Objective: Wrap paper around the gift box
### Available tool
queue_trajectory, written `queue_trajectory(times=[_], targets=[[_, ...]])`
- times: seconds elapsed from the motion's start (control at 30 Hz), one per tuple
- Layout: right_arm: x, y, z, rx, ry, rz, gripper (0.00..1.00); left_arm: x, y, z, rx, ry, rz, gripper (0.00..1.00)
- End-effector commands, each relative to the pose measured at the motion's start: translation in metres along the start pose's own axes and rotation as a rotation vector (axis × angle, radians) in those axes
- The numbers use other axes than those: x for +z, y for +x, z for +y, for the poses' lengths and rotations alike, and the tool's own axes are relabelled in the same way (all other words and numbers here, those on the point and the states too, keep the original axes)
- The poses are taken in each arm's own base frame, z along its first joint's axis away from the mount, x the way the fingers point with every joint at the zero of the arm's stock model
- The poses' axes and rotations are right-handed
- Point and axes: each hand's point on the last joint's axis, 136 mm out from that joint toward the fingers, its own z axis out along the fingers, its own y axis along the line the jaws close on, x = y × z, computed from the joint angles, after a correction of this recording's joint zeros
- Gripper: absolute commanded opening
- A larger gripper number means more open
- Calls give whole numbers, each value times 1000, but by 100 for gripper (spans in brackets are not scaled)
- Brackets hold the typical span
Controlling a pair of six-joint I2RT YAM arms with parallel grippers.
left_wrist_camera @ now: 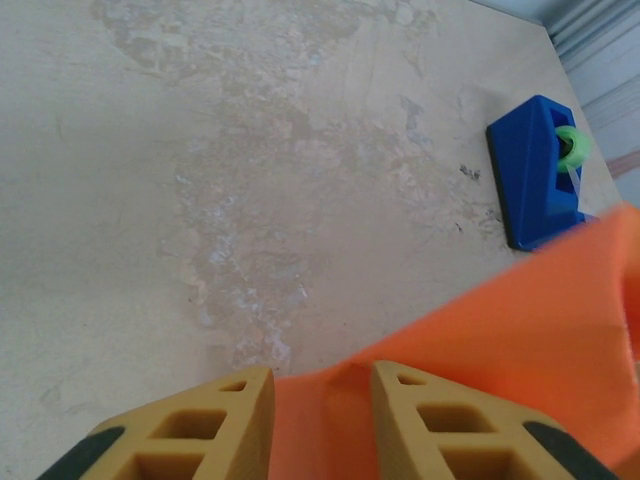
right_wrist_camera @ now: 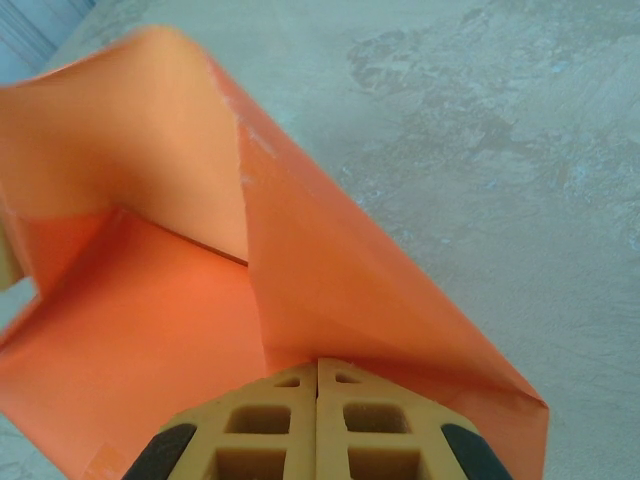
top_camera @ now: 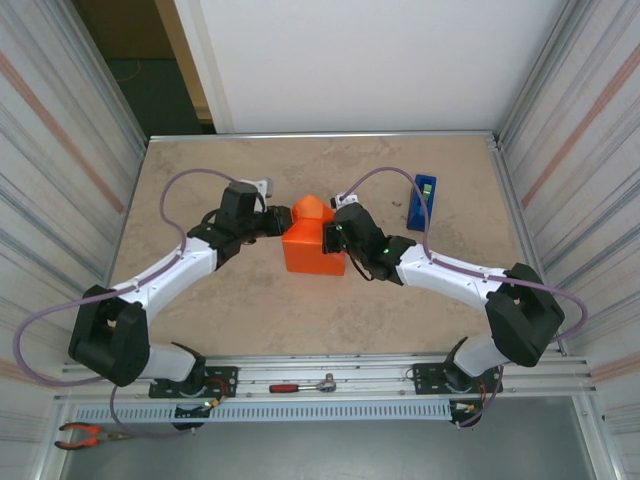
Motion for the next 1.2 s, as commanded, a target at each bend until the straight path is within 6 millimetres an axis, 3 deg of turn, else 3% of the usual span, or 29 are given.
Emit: queue_trajectory(times=[0.0, 0.43, 0.83, 1.17], targets=[[6, 121, -28, -34, 70, 403, 0, -8, -7, -12, 24, 4, -39, 29], [7, 121, -27, -32, 67, 402, 0, -6, -1, -25, 57, 4, -28, 22], [8, 122, -28, -33, 68, 404, 0, -2, -14, -40, 93, 20, -41, 23], [7, 120, -26, -32, 64, 399, 0, 8, 8, -40, 102, 20, 15, 22]])
